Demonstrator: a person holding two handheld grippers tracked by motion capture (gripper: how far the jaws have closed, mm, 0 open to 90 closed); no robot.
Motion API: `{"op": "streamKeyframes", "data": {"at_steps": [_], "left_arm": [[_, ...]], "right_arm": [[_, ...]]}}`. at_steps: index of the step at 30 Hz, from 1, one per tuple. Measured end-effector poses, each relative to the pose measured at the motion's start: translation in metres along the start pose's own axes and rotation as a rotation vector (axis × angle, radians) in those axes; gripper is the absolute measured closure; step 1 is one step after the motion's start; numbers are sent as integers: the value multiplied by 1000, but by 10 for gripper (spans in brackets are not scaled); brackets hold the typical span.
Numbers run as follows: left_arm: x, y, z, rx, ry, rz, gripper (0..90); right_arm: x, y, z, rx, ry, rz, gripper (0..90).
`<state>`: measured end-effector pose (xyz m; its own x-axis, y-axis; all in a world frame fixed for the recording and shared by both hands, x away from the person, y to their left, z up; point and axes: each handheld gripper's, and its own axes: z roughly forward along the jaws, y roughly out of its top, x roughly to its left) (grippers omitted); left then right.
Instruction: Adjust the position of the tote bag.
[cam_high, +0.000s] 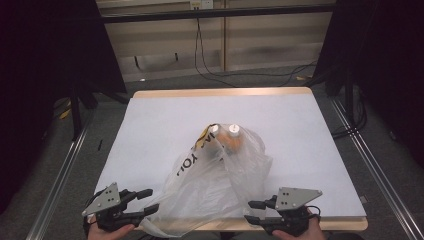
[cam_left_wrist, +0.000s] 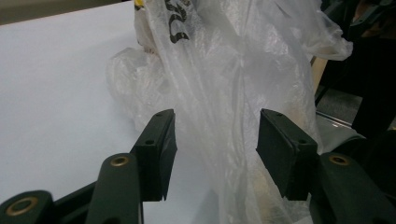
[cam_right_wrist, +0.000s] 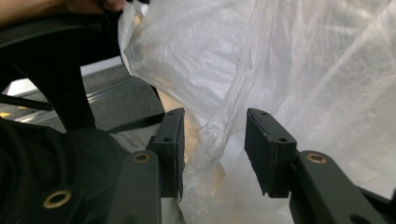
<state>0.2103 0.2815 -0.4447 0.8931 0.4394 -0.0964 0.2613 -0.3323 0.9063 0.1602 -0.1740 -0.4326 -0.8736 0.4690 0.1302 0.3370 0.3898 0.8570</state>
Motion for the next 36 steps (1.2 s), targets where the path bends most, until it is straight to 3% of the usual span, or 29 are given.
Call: {"op": "streamKeyframes", "data": {"at_steps": [6, 13, 15, 18, 20, 21, 22, 24, 25, 27, 31, 36], "left_arm": [[0, 0, -2, -14, 7, 3, 448], [-2, -1, 2, 8, 0, -9, 392], [0, -1, 4, 32, -8, 4, 393], [-1, -2, 7, 39, -15, -11, 421], [1, -2, 13, 64, -53, -24, 494], [1, -1, 15, 86, -42, -17, 515], [1, -1, 16, 84, -49, -19, 623], [1, -1, 14, 79, -46, -11, 668], [1, -1, 13, 57, -49, -14, 762], [2, 0, 9, 52, -32, -7, 785], [2, 2, 9, 19, -54, -15, 876], [-1, 7, 4, -33, -63, -23, 892]], "right_arm": [[-6, -6, 10, 54, 1, 17, 601], [-9, -10, 21, 111, 17, 28, 729], [-8, -10, 22, 107, 21, 24, 802], [-9, -8, 22, 90, 32, 20, 887], [-9, -7, 20, 67, 15, 22, 898], [-9, -6, 19, 56, 24, 27, 900], [-10, -6, 17, 40, 22, 33, 900], [-11, -6, 15, 30, 32, 41, 900], [-13, -5, 11, 8, 35, 53, 900], [-14, -5, 9, -2, 37, 55, 900], [-16, -2, 2, -46, 34, 58, 900], [-17, 5, -9, -108, 10, 49, 900]]}}
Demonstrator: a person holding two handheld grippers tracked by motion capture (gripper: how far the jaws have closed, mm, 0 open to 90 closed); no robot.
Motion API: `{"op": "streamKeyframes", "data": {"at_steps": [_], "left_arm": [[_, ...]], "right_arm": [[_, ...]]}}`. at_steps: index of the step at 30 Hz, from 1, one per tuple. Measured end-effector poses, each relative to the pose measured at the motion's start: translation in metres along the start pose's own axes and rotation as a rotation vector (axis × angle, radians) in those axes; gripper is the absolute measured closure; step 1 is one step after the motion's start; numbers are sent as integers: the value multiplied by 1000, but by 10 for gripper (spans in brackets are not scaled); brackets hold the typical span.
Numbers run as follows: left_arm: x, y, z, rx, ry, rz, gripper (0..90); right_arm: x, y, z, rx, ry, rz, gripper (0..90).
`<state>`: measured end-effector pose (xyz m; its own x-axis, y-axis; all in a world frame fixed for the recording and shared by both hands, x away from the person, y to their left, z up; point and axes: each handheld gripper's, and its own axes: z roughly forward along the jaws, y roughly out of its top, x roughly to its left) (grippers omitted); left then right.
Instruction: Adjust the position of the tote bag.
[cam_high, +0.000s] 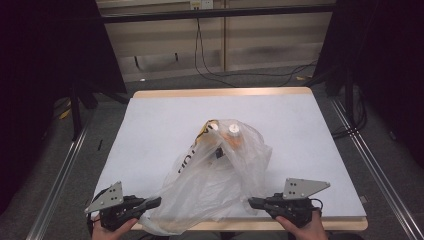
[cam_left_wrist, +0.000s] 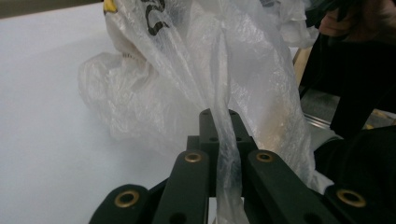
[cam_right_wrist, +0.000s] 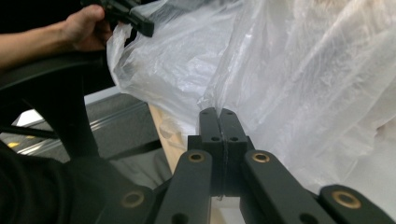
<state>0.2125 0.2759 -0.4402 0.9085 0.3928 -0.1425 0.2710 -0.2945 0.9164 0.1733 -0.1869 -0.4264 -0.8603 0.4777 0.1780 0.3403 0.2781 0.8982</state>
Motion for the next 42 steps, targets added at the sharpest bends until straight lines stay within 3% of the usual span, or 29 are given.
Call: {"op": "streamKeyframes", "data": {"at_steps": [8, 11, 14, 23, 27, 33, 42], "left_arm": [[-1, 12, -9, -95, -25, -27, 896], [-2, 16, -8, -89, -12, -12, 898], [-2, 21, -7, -112, -23, -12, 899], [1, 45, -1, -123, 4, 50, 899], [1, 57, 0, -139, -5, 77, 900], [4, 71, 2, -158, -3, 81, 899], [19, 85, -1, -193, 18, 81, 900]], "right_arm": [[-6, 16, -11, -69, 14, 8, 900], [-8, 19, -15, -82, 17, 11, 900], [-10, 23, -21, -101, 9, 5, 900], [-22, 43, -34, -158, -8, -21, 900], [-26, 51, -36, -179, -7, -30, 900], [-28, 64, -37, -181, -8, -58, 900], [-37, 82, -43, -228, -40, -70, 900]]}}
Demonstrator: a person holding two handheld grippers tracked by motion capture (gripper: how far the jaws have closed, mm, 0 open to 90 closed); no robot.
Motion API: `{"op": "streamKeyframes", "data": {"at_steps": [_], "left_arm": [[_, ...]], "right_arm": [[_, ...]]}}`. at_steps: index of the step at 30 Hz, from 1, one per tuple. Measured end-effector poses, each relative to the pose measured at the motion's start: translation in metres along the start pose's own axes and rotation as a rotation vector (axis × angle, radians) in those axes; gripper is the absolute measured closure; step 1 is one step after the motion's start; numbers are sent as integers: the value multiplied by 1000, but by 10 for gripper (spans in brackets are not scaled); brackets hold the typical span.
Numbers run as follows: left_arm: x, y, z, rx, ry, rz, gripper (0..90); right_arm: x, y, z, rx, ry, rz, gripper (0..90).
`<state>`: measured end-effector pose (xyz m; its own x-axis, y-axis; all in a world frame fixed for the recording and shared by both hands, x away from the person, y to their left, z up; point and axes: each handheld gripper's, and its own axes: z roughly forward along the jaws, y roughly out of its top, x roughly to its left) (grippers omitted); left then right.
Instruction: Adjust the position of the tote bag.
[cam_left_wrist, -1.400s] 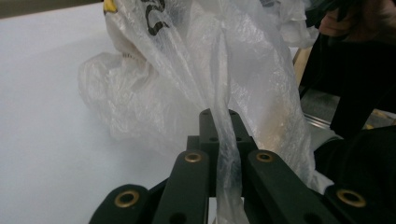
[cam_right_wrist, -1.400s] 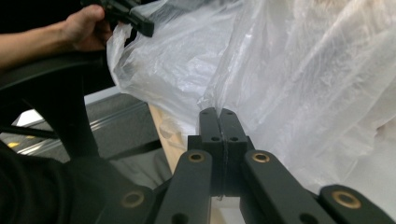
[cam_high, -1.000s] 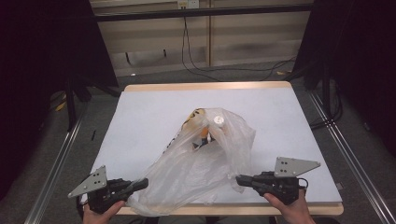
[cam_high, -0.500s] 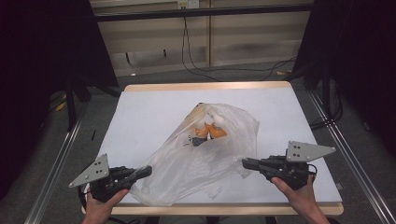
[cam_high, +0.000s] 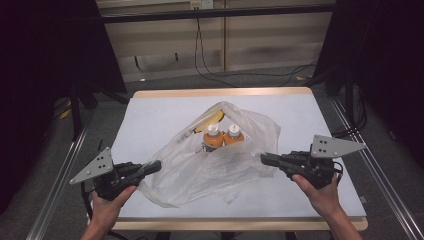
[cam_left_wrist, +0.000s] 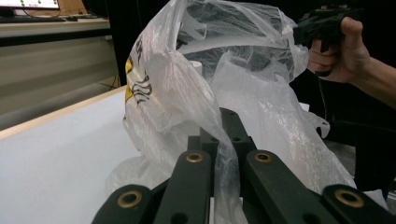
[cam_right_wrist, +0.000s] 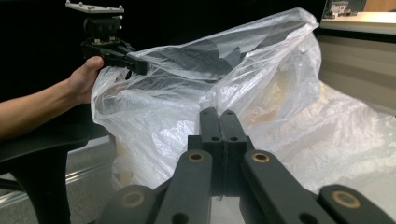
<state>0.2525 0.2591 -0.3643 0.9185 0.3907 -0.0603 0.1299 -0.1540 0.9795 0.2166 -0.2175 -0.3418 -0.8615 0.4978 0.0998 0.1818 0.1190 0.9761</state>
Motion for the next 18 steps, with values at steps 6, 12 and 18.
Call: {"op": "streamKeyframes", "data": {"at_steps": [6, 12, 18], "left_arm": [[5, 11, -1, -18, 34, 14, 899], [12, 26, -2, -44, 42, 22, 900], [21, 43, 2, -85, 60, 30, 899]], "right_arm": [[-5, 13, -3, -34, -25, -4, 900], [-12, 34, -9, -69, -40, -19, 900], [-23, 51, -13, -103, -63, -32, 900]]}}
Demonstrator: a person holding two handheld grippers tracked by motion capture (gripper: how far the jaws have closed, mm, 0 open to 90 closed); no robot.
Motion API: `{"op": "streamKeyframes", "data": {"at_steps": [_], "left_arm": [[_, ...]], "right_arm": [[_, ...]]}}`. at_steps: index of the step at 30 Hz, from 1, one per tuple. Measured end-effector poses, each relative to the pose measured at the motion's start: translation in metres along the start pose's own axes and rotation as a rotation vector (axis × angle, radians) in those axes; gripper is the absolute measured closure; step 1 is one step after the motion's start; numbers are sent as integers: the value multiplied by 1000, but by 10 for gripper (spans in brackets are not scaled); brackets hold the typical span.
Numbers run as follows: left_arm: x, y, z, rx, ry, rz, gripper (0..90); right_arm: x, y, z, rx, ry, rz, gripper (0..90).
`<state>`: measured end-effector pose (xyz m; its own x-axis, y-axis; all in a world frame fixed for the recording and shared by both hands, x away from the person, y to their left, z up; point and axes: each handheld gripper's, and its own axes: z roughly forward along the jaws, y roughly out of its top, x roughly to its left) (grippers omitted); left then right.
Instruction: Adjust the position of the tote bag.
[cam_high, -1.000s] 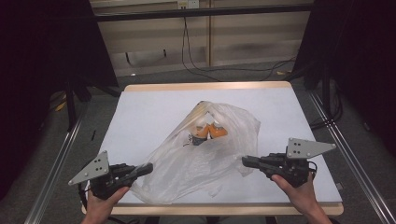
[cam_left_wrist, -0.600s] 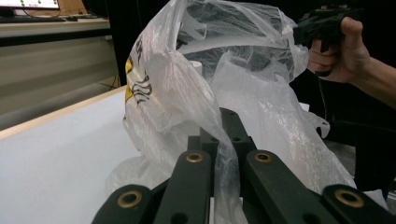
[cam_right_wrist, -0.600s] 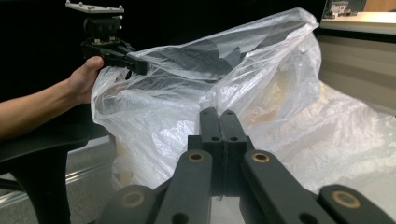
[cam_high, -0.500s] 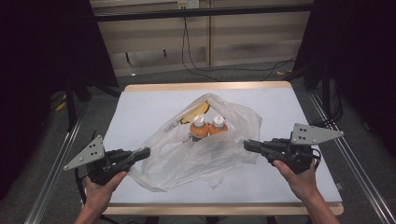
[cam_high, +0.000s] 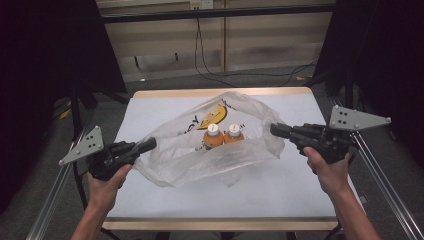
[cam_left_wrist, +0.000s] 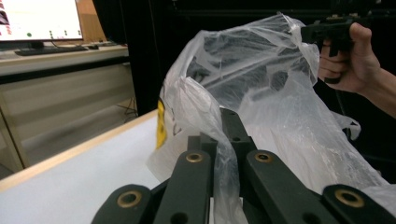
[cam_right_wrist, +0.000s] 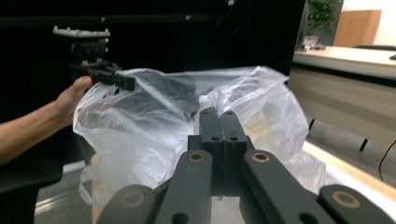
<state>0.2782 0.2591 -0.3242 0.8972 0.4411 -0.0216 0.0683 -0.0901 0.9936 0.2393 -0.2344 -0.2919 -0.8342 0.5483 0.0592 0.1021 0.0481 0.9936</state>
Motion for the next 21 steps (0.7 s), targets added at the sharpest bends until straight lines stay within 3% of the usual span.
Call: {"op": "streamKeyframes", "data": {"at_steps": [7, 15, 21], "left_arm": [[10, 26, 6, -44, 14, 24, 899], [17, 30, 16, -67, 12, 8, 900], [27, 42, 24, -46, 18, 4, 899]], "right_arm": [[-15, 22, 6, -48, -16, 3, 900], [-28, 38, 10, -89, -42, 0, 900], [-40, 58, 5, -134, -86, -4, 900]]}}
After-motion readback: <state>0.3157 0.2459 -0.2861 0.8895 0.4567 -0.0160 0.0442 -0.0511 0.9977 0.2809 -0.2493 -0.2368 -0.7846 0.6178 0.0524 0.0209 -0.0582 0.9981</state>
